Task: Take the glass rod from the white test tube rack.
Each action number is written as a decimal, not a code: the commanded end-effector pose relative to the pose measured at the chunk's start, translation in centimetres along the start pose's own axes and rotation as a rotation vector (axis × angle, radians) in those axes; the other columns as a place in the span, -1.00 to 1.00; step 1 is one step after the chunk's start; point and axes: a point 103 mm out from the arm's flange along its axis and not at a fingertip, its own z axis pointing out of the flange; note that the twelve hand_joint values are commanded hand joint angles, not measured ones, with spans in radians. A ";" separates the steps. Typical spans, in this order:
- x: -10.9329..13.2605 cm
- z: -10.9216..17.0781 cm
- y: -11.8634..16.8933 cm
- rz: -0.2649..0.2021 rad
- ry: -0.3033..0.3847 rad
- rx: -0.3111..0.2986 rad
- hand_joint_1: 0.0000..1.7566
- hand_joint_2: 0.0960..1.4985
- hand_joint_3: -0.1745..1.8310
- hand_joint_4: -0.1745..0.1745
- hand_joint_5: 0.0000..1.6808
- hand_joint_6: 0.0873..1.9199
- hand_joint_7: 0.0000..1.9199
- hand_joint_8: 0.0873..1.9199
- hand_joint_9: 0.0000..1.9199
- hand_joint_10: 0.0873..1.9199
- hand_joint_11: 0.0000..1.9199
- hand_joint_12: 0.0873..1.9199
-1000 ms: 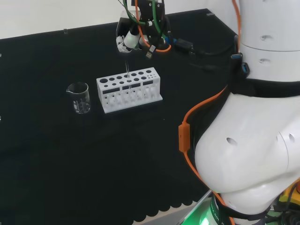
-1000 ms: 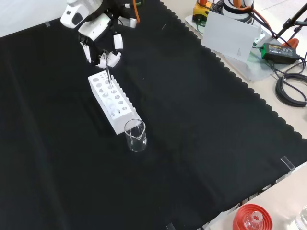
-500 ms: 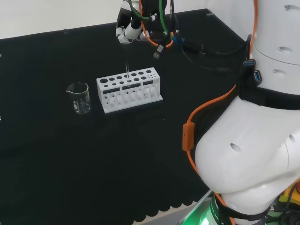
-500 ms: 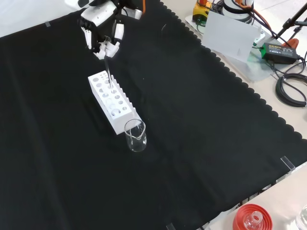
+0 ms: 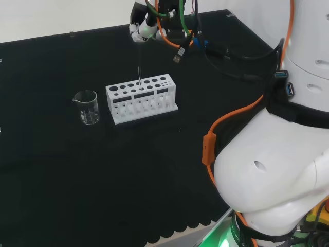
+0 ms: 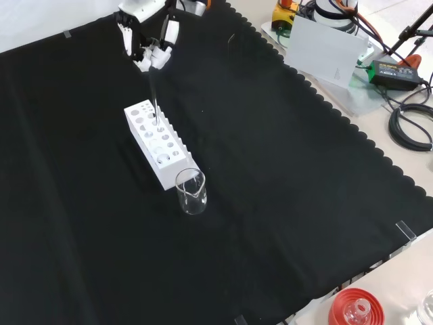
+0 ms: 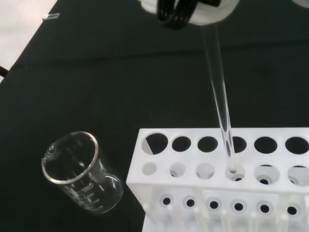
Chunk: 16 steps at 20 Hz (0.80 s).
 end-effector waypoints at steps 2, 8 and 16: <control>1.2 -1.5 -1.3 -0.002 0.003 -0.020 0.48 0.13 -0.44 -1.00 0.20 -0.28 0.20 0.08 0.79 -0.44 0.66 -0.34; 2.5 -2.7 -2.0 -0.004 0.000 -0.033 0.48 0.13 -0.44 -1.00 0.21 -0.29 0.20 0.07 0.79 -0.45 0.66 -0.34; 3.5 -4.1 -3.1 0.002 -0.004 -0.052 0.48 0.13 -0.45 -1.00 0.21 -0.30 0.21 0.06 0.80 -0.45 0.67 -0.34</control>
